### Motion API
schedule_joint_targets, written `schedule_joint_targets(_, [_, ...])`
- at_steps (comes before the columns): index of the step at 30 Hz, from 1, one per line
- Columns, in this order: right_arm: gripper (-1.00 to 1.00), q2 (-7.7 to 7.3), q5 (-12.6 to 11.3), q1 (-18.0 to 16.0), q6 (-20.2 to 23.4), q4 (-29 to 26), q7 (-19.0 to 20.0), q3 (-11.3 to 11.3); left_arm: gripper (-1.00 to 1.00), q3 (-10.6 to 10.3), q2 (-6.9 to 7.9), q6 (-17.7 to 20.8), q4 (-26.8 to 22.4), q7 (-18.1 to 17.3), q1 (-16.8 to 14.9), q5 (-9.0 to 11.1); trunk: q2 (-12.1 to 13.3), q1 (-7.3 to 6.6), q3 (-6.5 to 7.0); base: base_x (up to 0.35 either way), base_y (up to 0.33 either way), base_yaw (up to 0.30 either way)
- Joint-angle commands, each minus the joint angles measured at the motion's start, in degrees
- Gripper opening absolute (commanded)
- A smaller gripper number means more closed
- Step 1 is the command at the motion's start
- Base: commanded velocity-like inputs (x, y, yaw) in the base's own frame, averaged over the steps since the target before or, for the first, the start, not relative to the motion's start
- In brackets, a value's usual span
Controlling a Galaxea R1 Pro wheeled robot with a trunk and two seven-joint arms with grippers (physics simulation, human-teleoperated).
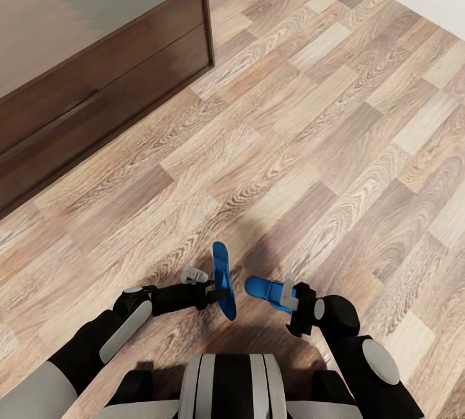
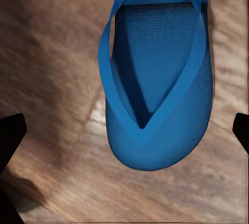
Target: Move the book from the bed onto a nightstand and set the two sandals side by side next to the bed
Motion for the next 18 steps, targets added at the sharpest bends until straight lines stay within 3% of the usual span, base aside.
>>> schedule_joint_targets(1, [1.0,-0.06,1.27,-0.03,0.44,-0.35,0.28,0.12,-1.0,-0.08,0.04,0.45,-0.03,0.11,-0.06,0.59,-0.01,-0.01,-0.03,0.0,0.0,0.0])
schedule_joint_targets(4, [1.0,-0.06,4.29,-0.03,0.33,-0.69,0.28,0.09,-1.0,-0.08,0.04,0.45,-0.03,0.1,-0.04,0.59,-0.01,-0.01,-0.03,0.0,0.0,0.0])
schedule_joint_targets(6, [1.0,-0.06,4.95,-0.03,0.25,-0.73,0.28,0.09,-1.0,-0.08,0.04,0.45,-0.03,0.1,-0.04,0.59,-0.01,-0.01,-0.03,0.0,0.0,0.0])
schedule_joint_targets(12, [1.0,-0.27,5.39,-0.03,0.18,-1.11,0.2,0.03,-1.0,-0.08,0.04,0.45,-0.03,0.1,-0.04,0.59,-0.01,-0.01,-0.03,0.0,0.0,0.0])
schedule_joint_targets(18, [1.0,-0.3,5.4,-0.03,0.18,-1.53,0.19,0.03,-1.0,-0.08,0.04,0.45,-0.03,0.1,-0.07,0.59,-0.09,0.15,-1.36,0.0,0.0,0.0])
